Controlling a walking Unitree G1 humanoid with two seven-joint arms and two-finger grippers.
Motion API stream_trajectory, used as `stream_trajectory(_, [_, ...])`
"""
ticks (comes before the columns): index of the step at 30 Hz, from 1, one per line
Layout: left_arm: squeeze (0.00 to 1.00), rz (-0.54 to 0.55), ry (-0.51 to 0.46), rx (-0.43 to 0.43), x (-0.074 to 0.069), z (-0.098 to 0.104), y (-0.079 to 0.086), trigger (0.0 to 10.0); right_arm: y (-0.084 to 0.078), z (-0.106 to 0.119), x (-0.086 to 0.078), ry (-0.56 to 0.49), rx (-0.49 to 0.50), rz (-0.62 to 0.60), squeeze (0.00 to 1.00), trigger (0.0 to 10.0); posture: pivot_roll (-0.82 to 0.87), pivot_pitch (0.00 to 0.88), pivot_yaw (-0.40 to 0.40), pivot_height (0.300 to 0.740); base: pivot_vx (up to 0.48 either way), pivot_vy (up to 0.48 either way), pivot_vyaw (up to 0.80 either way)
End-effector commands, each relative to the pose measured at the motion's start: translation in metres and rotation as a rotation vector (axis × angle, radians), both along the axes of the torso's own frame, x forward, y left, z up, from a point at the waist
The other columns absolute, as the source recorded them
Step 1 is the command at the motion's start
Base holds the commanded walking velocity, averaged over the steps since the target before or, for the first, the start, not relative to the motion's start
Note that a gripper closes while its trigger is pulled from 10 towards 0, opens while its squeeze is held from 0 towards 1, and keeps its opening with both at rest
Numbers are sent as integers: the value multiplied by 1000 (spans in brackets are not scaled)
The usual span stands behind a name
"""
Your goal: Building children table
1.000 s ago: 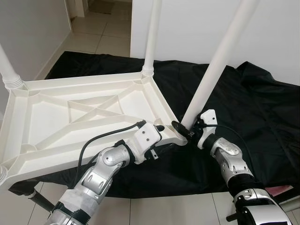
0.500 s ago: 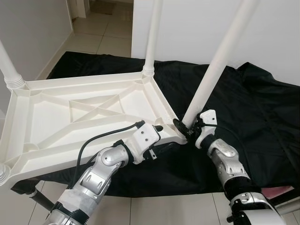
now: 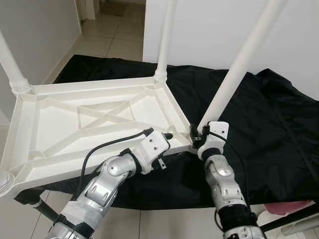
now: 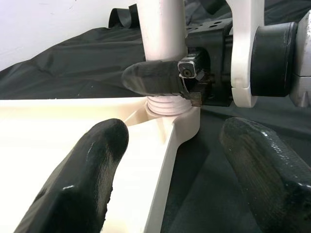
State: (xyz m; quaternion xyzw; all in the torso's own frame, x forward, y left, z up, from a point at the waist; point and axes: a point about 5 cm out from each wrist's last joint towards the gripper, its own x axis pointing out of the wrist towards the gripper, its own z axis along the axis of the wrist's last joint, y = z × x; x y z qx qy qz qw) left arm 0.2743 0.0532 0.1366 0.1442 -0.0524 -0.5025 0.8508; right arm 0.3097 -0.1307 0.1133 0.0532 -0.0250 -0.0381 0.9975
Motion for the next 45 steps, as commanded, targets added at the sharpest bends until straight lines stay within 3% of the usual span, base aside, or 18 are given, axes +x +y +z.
stream_trajectory(1, [0,-47,-1,14,-1,1,-5,10000,-5,-12,-6,74,29,-88,0,10000,-13,0,-78,740,0,0,0])
stream_trajectory(12, [0,-50,-2,11,-1,3,-6,10000,0,-1,-8,44,27,-47,0,10000,-13,0,-81,740,0,0,0])
stream_trajectory(13, [0,-49,-3,11,-1,3,-6,10000,0,-1,-9,45,25,-51,94,10000,-13,0,-81,740,0,0,0])
stream_trajectory(14, [0,-49,-3,11,-1,3,-6,10000,0,-1,-9,45,25,-51,94,10000,-13,0,-81,740,0,0,0])
stream_trajectory(15, [0,-49,-2,10,-2,3,-6,10000,0,0,-10,38,20,-45,1000,10000,-13,0,-84,740,0,0,0])
stream_trajectory(16, [0,-47,0,9,-3,2,-6,10000,1,5,-11,-28,32,1,1000,10000,-14,0,-87,740,0,0,0])
stream_trajectory(19, [0,-46,1,7,-4,1,-7,10000,-2,7,-13,-76,-7,33,1000,10000,-16,0,-88,740,0,0,0])
stream_trajectory(25, [0,-46,4,2,-5,0,-9,10000,-17,2,-14,-63,26,45,1000,10000,-18,0,-95,740,0,0,0])
stream_trajectory(26, [0,-45,5,-1,-5,0,-9,10000,-22,2,-14,-61,41,79,0,10000,-17,0,-97,740,0,0,0])
stream_trajectory(35, [0,-44,4,2,-6,0,-8,10000,-29,-3,-11,-72,-12,300,0,10000,-12,0,-97,740,0,0,0])
stream_trajectory(45, [0,-45,2,5,-4,-1,-8,10000,-43,2,3,-83,-103,394,0,10000,-13,0,-90,740,0,0,0])
